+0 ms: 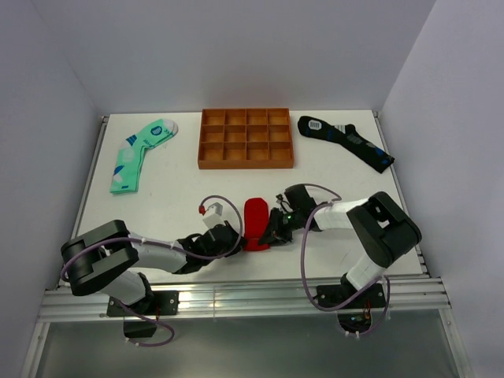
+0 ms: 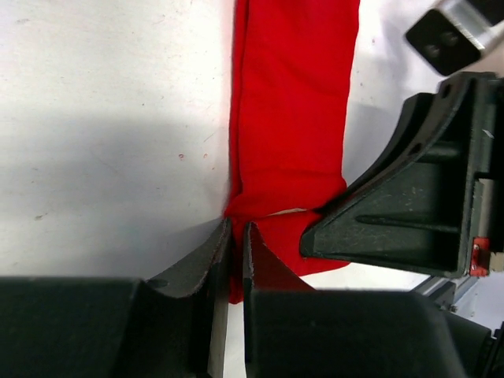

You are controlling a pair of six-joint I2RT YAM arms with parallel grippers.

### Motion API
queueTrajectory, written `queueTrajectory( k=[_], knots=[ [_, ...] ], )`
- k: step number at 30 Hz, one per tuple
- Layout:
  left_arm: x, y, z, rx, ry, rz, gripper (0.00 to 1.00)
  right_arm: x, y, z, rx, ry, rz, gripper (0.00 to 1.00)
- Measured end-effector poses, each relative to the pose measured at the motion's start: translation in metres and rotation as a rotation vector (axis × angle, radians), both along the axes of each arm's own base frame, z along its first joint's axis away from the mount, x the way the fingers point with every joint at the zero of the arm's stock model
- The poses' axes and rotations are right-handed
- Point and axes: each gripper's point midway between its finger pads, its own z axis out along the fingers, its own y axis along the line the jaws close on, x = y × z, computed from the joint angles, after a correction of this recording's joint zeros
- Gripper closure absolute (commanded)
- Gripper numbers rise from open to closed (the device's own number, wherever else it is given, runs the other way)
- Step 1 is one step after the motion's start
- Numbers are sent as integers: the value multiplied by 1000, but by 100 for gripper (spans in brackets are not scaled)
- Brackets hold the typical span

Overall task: Roll the socks
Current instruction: Roll the sock at the center of the board.

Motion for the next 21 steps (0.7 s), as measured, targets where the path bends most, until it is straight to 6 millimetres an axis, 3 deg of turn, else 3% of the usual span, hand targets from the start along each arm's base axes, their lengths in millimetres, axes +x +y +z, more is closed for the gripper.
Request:
queueTrajectory(
  k=[15,21],
  knots=[
    [2,4,0,101,2,-32,100,2,18,9,-33,-267,26,47],
    [3,5,0,112,6,-38,100,10,12,11,-68,-324,-20,45]
  ],
)
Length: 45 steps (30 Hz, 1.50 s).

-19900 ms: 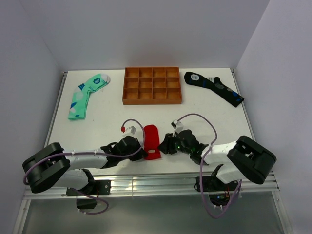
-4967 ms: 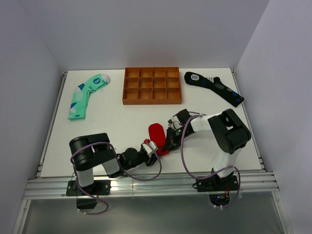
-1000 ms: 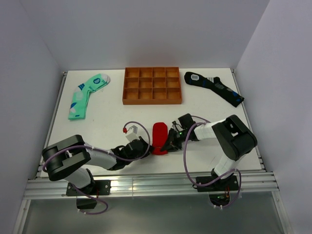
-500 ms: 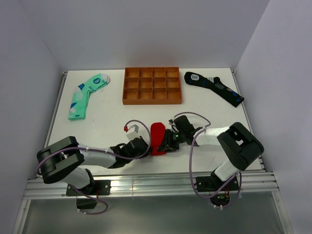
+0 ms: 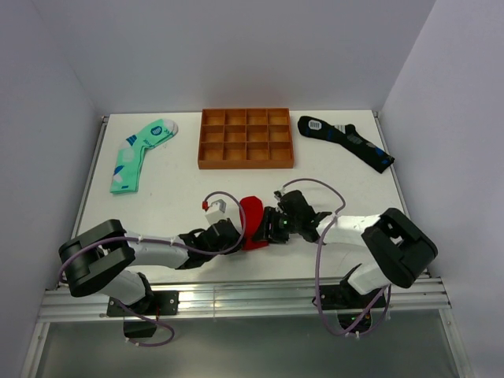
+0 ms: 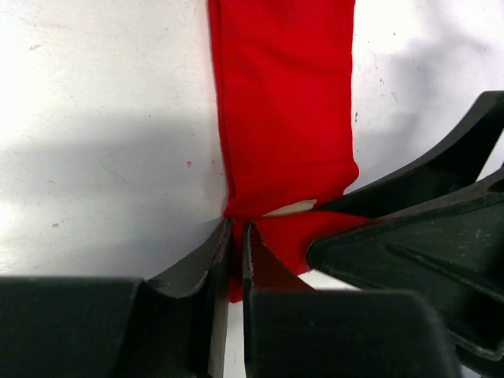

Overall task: Roll the socks
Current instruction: Roll the sock at the center of the board.

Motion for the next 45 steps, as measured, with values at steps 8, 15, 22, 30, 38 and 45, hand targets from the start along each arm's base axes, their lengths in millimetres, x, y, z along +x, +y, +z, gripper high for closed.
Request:
queueTrajectory(
  k=[8,15,22,30,38,45],
  knots=[
    [0,2,0,-8,19,-5,100,8,-19,2,-69,-56,-88,44],
    [1,10,1,14,17,-14,100,6,-53,1,-145,-132,-193,44],
    [2,12,1,39,8,-31,100,15,-61,26,-78,-295,-234,46],
    [1,12,2,79,3,-65,100,30,-18,83,110,-584,-94,52],
    [1,12,2,115,8,-91,100,13,12,46,125,-590,85,54],
    [0,13,2,136,14,-103,100,-3,29,51,155,-650,173,53]
  ],
)
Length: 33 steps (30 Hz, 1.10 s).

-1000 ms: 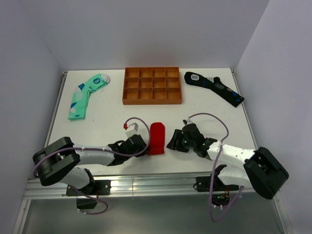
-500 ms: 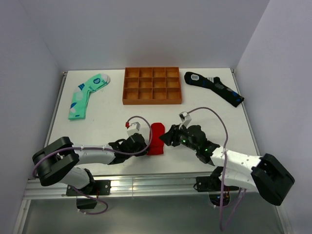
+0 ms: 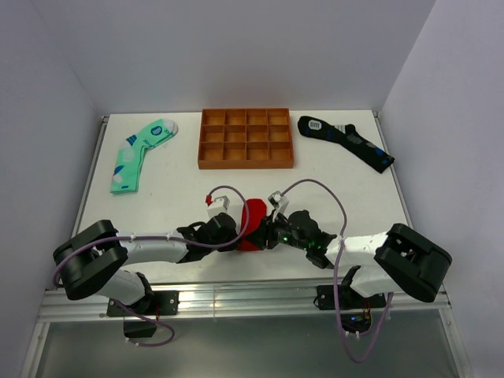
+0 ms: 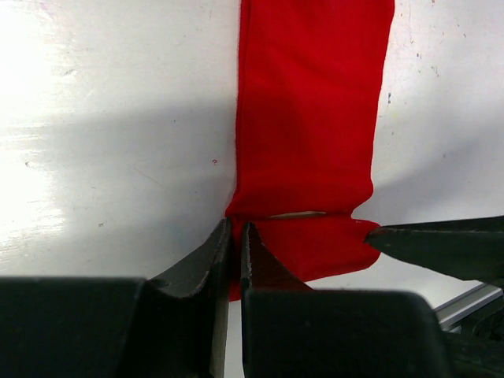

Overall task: Roll the socks
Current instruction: Roll the sock at the center of the board.

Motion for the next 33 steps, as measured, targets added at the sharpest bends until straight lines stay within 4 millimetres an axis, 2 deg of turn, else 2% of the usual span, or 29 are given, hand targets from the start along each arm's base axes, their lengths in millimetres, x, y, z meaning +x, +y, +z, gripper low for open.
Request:
queueTrajectory(
  k=[8,17,21,33],
  knots=[
    [0,0,0,12,7,-5,100,-2,1,-5,-45,-46,-4,54],
    [1,0,0,22,15,-9,100,2,-7,-29,-142,-49,-52,55],
    [2,1,0,25,19,-17,100,2,-8,-31,-155,-50,-62,55],
    [5,-1,-1,21,34,-23,100,-16,-21,-50,-197,-34,-84,56]
  ],
)
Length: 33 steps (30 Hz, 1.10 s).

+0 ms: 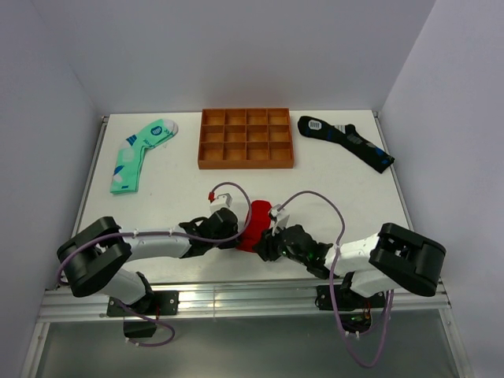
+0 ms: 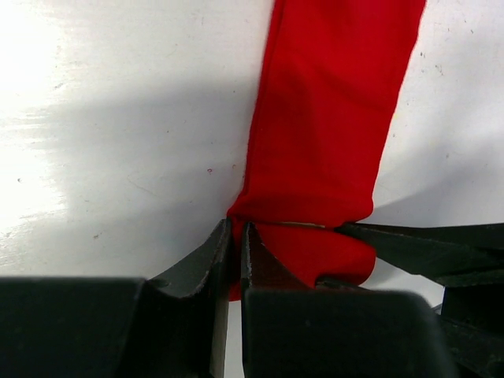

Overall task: Roll the socks
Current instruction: Roll the sock at the center of the board.

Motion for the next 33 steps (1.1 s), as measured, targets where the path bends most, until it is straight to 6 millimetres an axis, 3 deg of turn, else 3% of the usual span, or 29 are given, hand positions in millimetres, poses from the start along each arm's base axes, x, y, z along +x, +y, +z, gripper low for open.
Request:
queueTrajectory(
  k=[5,10,12,14,18,21,27,33],
  knots=[
    [1,-2,0,-1,4,-2,100,-3,2,0,-4,-9,-10,60],
    [2,-2,0,-2,4,0,100,-4,2,-3,-3,9,-44,94],
    [2,-2,0,-3,5,2,98,-3,1,-4,2,20,-64,100],
    [2,-1,1,-6,4,4,93,-3,0,-4,8,33,-79,100],
    [2,3,4,-27,-3,9,68,-3,-1,-5,20,61,-106,100],
    [7,13,8,-36,-15,35,59,-3,-2,-6,22,80,-122,100],
    [30,21,19,-55,-61,54,55,-4,-1,-6,24,108,-139,100],
    [51,-2,32,-97,-128,-26,54,-4,1,-6,23,127,-146,100]
  ],
)
